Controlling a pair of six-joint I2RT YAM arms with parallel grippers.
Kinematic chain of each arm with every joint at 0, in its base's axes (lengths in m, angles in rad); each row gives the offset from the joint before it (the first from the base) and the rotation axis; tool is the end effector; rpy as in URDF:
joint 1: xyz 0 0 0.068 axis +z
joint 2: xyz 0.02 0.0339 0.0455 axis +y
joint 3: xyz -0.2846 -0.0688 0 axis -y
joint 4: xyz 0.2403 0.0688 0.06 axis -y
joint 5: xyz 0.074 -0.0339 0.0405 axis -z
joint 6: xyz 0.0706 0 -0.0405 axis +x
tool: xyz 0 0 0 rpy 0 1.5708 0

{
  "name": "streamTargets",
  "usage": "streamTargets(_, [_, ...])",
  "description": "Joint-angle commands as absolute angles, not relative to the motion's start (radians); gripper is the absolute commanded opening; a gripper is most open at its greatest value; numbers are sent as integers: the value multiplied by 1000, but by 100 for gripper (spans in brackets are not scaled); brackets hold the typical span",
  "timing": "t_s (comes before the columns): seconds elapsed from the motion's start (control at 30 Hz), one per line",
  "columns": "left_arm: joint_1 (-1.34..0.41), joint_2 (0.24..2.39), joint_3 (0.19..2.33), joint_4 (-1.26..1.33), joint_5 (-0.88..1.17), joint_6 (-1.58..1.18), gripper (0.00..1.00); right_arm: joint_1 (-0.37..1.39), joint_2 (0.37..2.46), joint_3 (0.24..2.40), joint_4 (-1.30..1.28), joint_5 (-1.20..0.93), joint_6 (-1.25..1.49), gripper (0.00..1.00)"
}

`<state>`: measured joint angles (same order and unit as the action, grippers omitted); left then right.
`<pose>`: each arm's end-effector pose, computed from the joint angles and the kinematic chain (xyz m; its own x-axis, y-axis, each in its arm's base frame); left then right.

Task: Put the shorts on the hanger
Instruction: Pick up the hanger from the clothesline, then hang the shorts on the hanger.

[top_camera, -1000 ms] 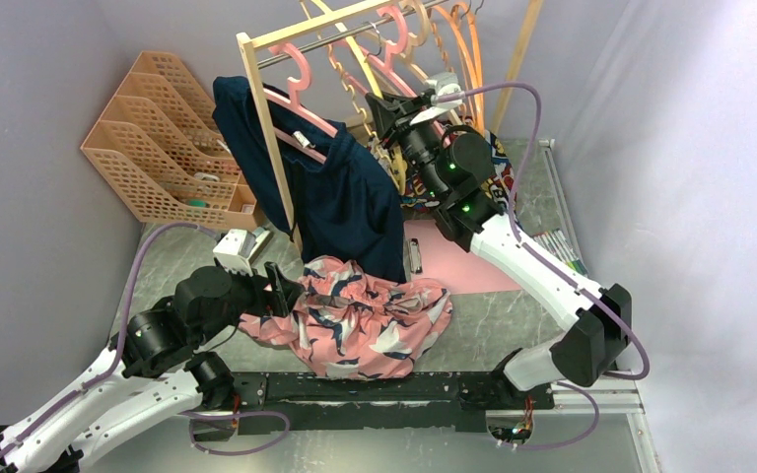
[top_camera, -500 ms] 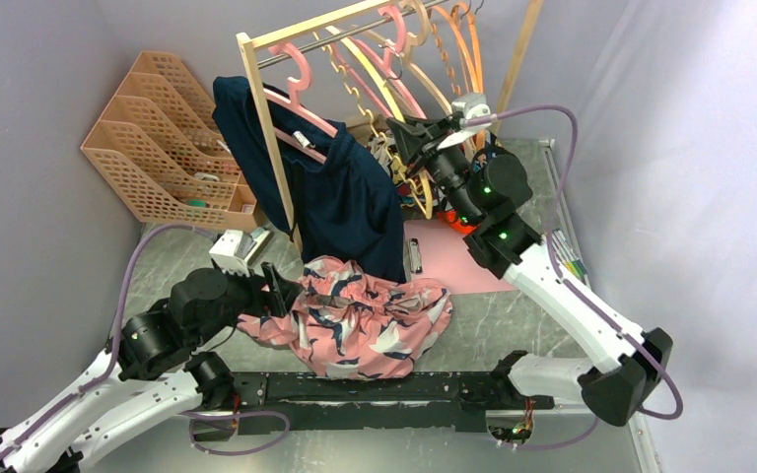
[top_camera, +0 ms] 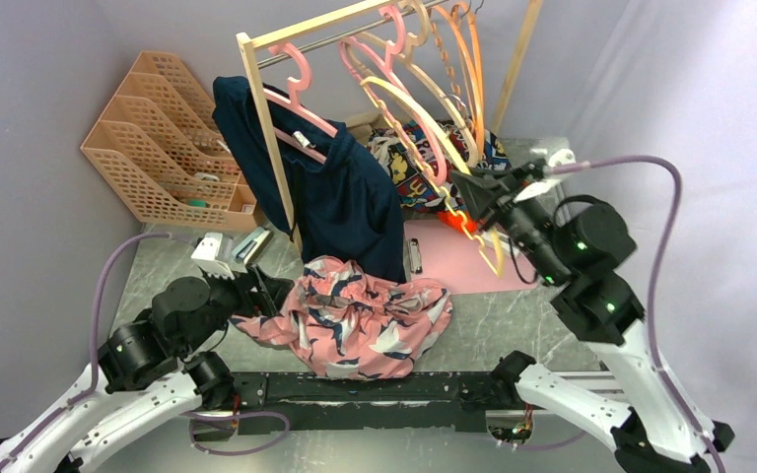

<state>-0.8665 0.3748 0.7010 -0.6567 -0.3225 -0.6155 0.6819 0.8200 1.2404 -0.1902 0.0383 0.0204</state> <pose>0.0798 -0.0593 0.3058 -0.4768 -0.2846 -0.8317 0.3103 0.8307 -0.4621 0.1271 0.0997 0.5074 0.1649 0.1601 -0.9732 -0.6044 0.7962 0.0286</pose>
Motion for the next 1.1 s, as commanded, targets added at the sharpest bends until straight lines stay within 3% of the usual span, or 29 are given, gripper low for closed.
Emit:
streamTargets(0.0, [-862,336,689,-662,-402,-654,92,678,715,1308,-448,61,51,0])
streamTargets(0.37, [-862,234,678,-684,-504,-702,95,678,611,1475,-780,-219,94,0])
streamTargets(0.7, [-863,223,708,-767,-614,-801,98,678,586,1669,-806,-155,103,0])
streamTargets(0.9, [-862,208,792,-752,-595,-741,98,677,672,1765,-883,-531,117,0])
streamTargets(1.07, [-863,211,957,-641,-416,-533,98,669,712,1679,-906,-753,108,0])
